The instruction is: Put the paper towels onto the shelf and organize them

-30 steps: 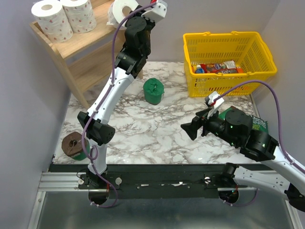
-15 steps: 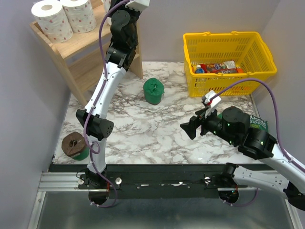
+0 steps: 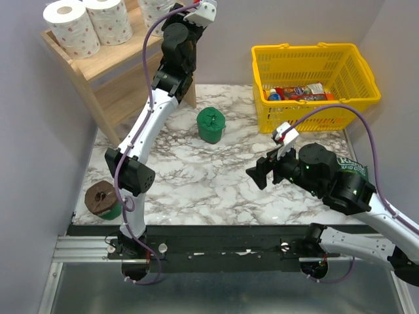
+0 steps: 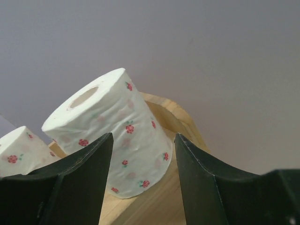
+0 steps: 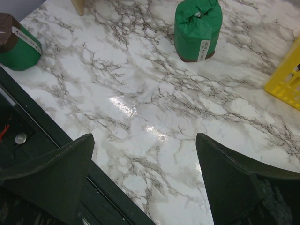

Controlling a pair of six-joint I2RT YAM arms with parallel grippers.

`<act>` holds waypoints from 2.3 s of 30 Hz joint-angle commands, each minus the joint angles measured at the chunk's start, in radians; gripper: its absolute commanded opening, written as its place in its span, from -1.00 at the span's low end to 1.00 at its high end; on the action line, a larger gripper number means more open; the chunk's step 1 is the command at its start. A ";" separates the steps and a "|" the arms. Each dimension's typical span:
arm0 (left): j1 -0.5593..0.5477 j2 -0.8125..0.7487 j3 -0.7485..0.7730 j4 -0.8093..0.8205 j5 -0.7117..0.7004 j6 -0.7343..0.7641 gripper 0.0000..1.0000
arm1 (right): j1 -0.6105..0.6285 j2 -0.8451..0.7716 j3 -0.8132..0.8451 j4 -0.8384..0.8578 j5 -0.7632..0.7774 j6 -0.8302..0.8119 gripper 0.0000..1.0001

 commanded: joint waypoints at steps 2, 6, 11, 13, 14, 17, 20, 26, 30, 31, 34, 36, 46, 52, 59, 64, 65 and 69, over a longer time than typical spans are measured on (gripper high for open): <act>-0.003 0.051 0.066 0.003 0.006 0.004 0.26 | 0.001 0.041 0.050 -0.009 -0.029 0.014 0.90; 0.003 0.085 0.095 0.051 -0.025 0.034 0.24 | 0.001 0.047 0.052 0.010 -0.044 -0.004 0.89; 0.040 0.114 0.131 0.066 -0.029 0.001 0.23 | 0.003 0.060 0.061 0.022 -0.040 -0.019 0.89; 0.057 0.116 0.132 0.069 -0.037 -0.010 0.22 | 0.001 0.069 0.067 0.021 -0.040 -0.030 0.88; 0.060 0.116 0.131 0.069 -0.037 -0.013 0.22 | 0.001 0.075 0.070 0.022 -0.040 -0.035 0.88; 0.079 0.116 0.126 0.077 -0.039 -0.027 0.23 | 0.001 0.090 0.084 0.022 -0.046 -0.042 0.88; 0.094 0.117 0.117 0.082 -0.039 -0.044 0.22 | 0.001 0.103 0.089 0.033 -0.049 -0.042 0.87; 0.112 0.128 0.101 0.092 -0.051 -0.039 0.22 | 0.001 0.141 0.081 0.070 -0.043 -0.059 0.87; 0.122 0.127 0.086 0.094 -0.060 -0.028 0.22 | 0.001 0.187 0.110 0.054 -0.067 -0.088 0.87; 0.123 0.121 0.063 0.095 -0.053 -0.030 0.22 | 0.003 0.198 0.113 0.051 -0.070 -0.090 0.87; 0.126 0.105 0.028 0.100 -0.056 -0.025 0.22 | 0.003 0.199 0.113 0.057 -0.069 -0.082 0.87; 0.128 0.099 0.019 0.099 -0.068 -0.021 0.22 | 0.001 0.199 0.104 0.080 -0.080 -0.075 0.87; 0.111 -0.033 -0.010 -0.006 0.006 -0.162 0.29 | 0.003 0.251 0.181 0.074 -0.021 -0.131 0.92; 0.054 -0.182 -0.096 -0.097 0.168 -0.304 0.44 | 0.001 0.273 0.205 0.036 0.063 -0.193 0.93; -0.039 -0.287 -0.113 -0.220 0.092 -0.318 0.98 | 0.003 0.201 0.095 0.056 0.083 -0.171 0.93; -0.075 -0.442 -0.289 -0.250 0.066 -0.387 0.98 | 0.001 0.163 0.031 0.070 0.092 -0.168 0.93; -0.082 -0.503 -0.363 -0.251 0.066 -0.416 0.98 | 0.001 0.159 0.024 0.076 0.098 -0.168 0.94; -0.107 -0.640 -0.529 -0.274 0.076 -0.473 0.98 | 0.001 0.158 0.008 0.087 0.129 -0.182 0.95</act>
